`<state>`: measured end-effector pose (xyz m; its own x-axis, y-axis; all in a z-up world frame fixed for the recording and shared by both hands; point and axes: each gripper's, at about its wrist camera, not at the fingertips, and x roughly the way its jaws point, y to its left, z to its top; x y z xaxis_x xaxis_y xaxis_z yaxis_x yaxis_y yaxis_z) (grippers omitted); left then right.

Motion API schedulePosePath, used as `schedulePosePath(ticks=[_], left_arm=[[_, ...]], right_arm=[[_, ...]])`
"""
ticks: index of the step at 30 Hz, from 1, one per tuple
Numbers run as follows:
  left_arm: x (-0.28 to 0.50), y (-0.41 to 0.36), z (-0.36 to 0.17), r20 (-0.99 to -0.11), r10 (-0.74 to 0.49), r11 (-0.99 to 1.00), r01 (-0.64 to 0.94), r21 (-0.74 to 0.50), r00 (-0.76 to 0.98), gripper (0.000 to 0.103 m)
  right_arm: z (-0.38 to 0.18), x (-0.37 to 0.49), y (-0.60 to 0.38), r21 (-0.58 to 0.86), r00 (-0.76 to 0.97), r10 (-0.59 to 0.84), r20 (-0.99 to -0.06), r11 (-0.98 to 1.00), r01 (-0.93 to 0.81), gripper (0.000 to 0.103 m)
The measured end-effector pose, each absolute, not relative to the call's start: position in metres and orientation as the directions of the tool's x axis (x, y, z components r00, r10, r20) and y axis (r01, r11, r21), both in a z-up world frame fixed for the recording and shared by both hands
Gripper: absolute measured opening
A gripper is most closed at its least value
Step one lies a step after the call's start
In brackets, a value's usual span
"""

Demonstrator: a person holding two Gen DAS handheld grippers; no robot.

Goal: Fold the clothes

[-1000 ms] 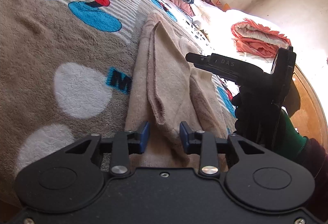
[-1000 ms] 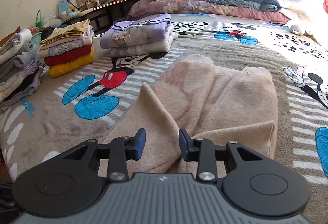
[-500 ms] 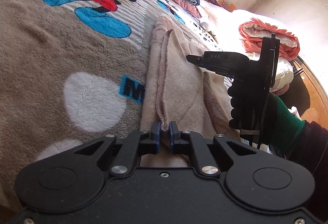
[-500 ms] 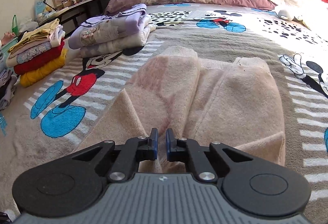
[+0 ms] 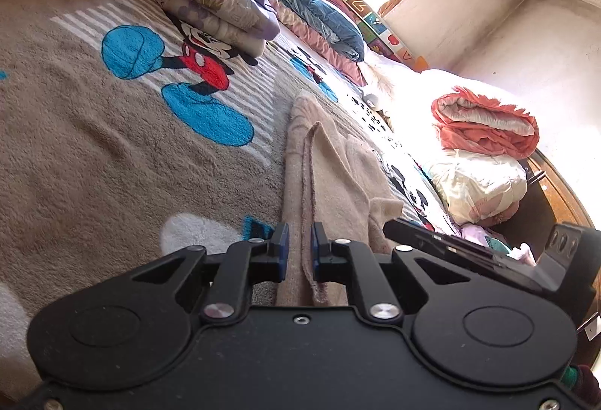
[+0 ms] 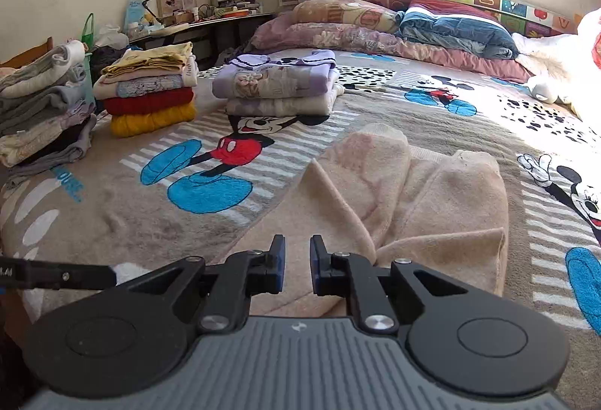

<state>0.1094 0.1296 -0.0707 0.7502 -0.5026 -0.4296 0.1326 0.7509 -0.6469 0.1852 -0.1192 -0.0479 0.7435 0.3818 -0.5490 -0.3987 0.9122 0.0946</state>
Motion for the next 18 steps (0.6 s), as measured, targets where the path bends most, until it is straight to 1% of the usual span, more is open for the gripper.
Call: schedulePosePath(ticks=[2,6,7,8,10,14,16,18], left_arm=[[0.117,0.126,-0.065,-0.416,-0.509,0.756,0.16,-0.635,0.753,0.007],[0.134,0.113,-0.054,-0.387,-0.544,0.752,0.228,-0.619,0.745,0.008],[0.14,0.107,-0.051,-0.383,-0.551,0.754,0.246,-0.609,0.742,0.013],[0.146,0.103,-0.049,-0.379,-0.559,0.755,0.263,-0.601,0.738,0.02],[0.157,0.092,-0.045,-0.382,-0.559,0.772,0.293,-0.564,0.736,0.028],[0.179,0.066,-0.036,-0.397,-0.516,0.838,0.352,-0.416,0.759,0.028],[0.19,0.054,-0.036,-0.394,-0.53,0.838,0.393,-0.378,0.751,0.028],[0.205,0.043,-0.038,-0.417,-0.531,0.845,0.426,-0.323,0.737,0.028]], right_arm=[[-0.052,0.162,-0.11,0.08,0.733,0.408,-0.545,0.895,-0.439,0.019],[-0.071,0.124,-0.084,0.024,0.717,0.436,-0.543,0.862,-0.506,0.019],[-0.076,0.118,-0.078,0.012,0.713,0.441,-0.545,0.855,-0.519,0.019],[-0.076,0.118,-0.078,0.024,0.712,0.441,-0.546,0.858,-0.513,0.02],[-0.076,0.117,-0.08,0.047,0.71,0.442,-0.549,0.864,-0.502,0.021],[-0.076,0.116,-0.082,0.093,0.705,0.443,-0.554,0.874,-0.477,0.024],[-0.075,0.116,-0.084,0.115,0.702,0.444,-0.556,0.878,-0.464,0.031],[-0.07,0.113,-0.09,0.112,0.707,0.446,-0.549,0.877,-0.467,0.031]])
